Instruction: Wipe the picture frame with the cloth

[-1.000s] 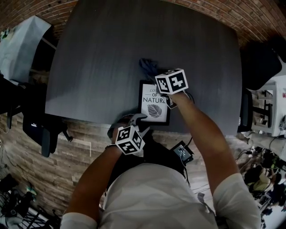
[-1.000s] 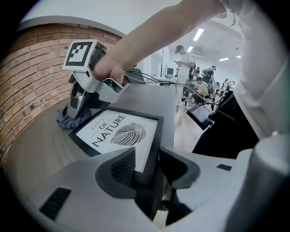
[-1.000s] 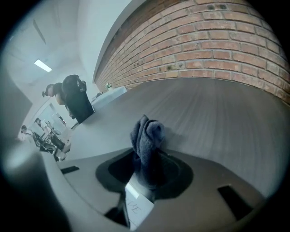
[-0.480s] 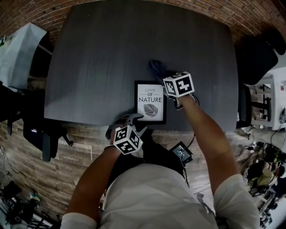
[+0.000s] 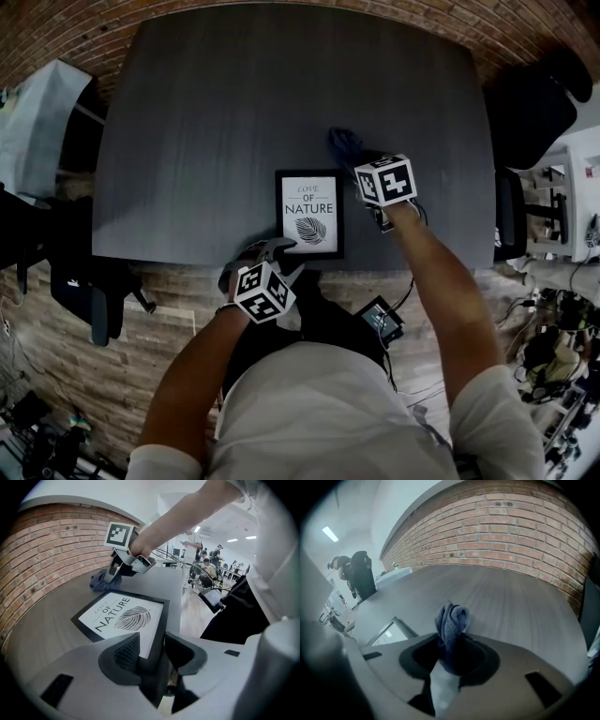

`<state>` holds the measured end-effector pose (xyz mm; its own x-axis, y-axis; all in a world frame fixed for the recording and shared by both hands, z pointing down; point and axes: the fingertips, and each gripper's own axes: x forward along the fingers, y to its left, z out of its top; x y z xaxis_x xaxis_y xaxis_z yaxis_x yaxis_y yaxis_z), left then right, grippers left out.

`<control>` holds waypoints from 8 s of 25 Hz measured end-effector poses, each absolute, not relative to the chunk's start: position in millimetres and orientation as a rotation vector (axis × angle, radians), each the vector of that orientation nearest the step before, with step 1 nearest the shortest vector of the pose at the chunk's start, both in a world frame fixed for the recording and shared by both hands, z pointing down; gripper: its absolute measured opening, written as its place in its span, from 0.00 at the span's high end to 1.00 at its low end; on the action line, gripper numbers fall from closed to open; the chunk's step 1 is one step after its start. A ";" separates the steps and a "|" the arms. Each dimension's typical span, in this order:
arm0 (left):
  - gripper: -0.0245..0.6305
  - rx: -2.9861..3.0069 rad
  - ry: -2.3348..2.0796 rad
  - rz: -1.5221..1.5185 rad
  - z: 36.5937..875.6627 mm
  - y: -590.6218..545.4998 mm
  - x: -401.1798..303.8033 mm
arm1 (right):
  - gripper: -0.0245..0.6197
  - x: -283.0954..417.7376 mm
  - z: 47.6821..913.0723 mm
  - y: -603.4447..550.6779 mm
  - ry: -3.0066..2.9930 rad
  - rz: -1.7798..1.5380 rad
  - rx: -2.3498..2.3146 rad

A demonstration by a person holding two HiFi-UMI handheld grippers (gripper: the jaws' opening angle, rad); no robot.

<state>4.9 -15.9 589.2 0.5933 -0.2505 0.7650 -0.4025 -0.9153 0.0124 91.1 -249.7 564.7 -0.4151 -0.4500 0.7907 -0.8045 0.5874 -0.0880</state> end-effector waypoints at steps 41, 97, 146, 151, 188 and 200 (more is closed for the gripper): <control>0.84 2.277 -1.070 0.217 501.7 -156.0 -112.9 | 0.87 -8.1 538.2 -104.3 -2.248 0.775 0.581; 0.84 2.121 -0.913 0.504 568.1 -118.7 -81.2 | 0.91 0.0 591.7 -83.0 -1.951 0.449 0.624; 0.84 2.219 -0.413 0.418 524.7 34.8 -81.9 | 0.77 6.0 543.6 -71.5 -2.044 0.588 0.965; 0.84 2.225 -0.512 0.248 489.7 31.4 -110.4 | 0.76 15.9 507.1 -52.7 -2.104 0.537 1.046; 0.84 2.371 -0.785 -0.425 277.3 198.5 -83.7 | 0.94 151.2 231.5 196.2 -2.894 0.660 1.423; 0.84 2.374 -0.763 -0.406 274.1 213.7 -176.8 | 0.94 82.8 216.8 197.1 -2.868 0.640 1.534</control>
